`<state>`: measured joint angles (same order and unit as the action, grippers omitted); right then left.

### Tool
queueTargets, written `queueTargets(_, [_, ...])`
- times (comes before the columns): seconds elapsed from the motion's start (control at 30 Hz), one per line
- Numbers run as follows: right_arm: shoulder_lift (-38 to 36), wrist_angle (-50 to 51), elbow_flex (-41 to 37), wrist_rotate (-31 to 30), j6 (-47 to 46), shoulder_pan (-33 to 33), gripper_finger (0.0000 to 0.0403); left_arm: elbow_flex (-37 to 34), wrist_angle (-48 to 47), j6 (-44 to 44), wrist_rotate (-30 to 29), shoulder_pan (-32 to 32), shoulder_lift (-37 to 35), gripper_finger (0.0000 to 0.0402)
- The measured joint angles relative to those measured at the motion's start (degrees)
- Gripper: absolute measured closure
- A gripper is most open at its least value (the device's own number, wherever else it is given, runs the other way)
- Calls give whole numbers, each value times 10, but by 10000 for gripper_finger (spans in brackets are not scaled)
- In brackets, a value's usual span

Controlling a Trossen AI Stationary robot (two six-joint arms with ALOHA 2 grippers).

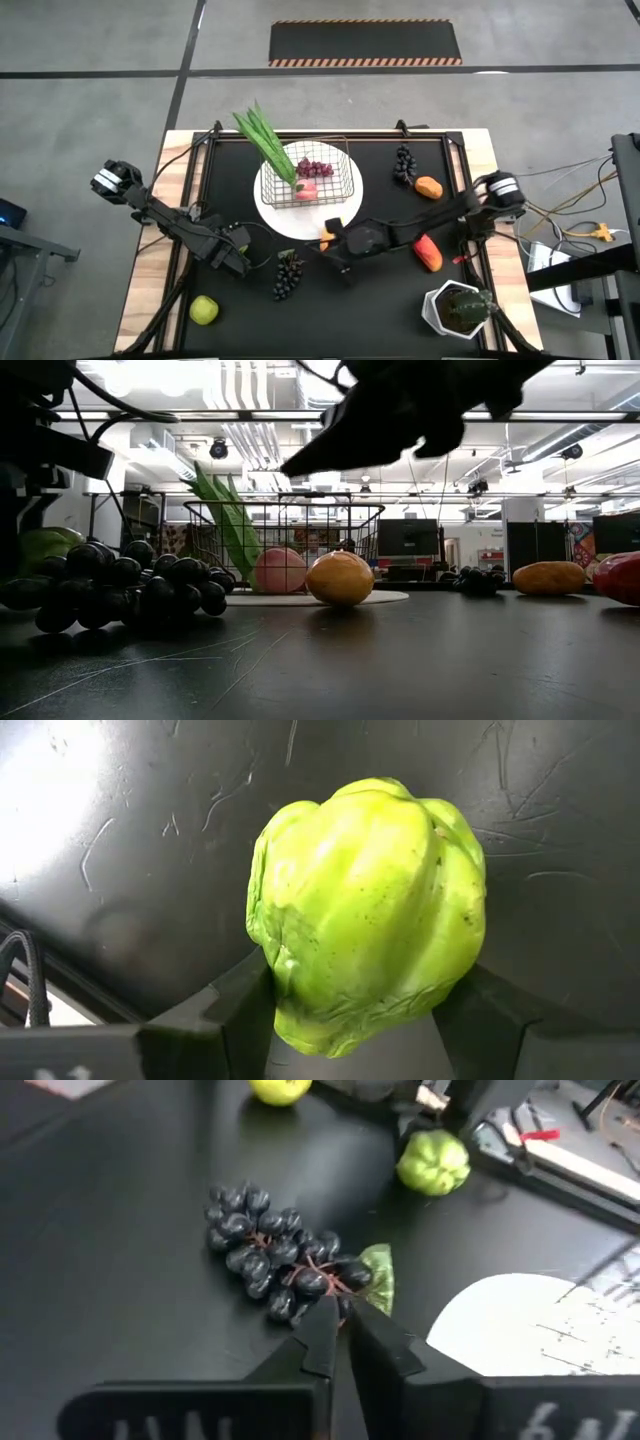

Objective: Build produce basket
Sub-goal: Put the green chayote into the gold wire basket

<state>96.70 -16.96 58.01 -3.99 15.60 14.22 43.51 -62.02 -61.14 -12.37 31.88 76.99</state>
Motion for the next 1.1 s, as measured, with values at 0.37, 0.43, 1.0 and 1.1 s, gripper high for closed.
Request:
queueTargets(0.37, [101, 5, 74, 2, -6, 1, 394, 0, 0, 1, 0, 0, 0, 197])
queueTargets(0.43, [104, 8, 77, 2, -6, 1, 394, 0, 0, 1, 0, 0, 0, 197])
queueTargets(1.0, [-46, 22, 0, 0, 39, 1, 394, 101, -4, 40, -170, 1, -7, 193])
queueTargets(1.1, [-103, 20, -27, 0, 46, 1, 394, 146, 5, 69, -250, 1, -8, 193])
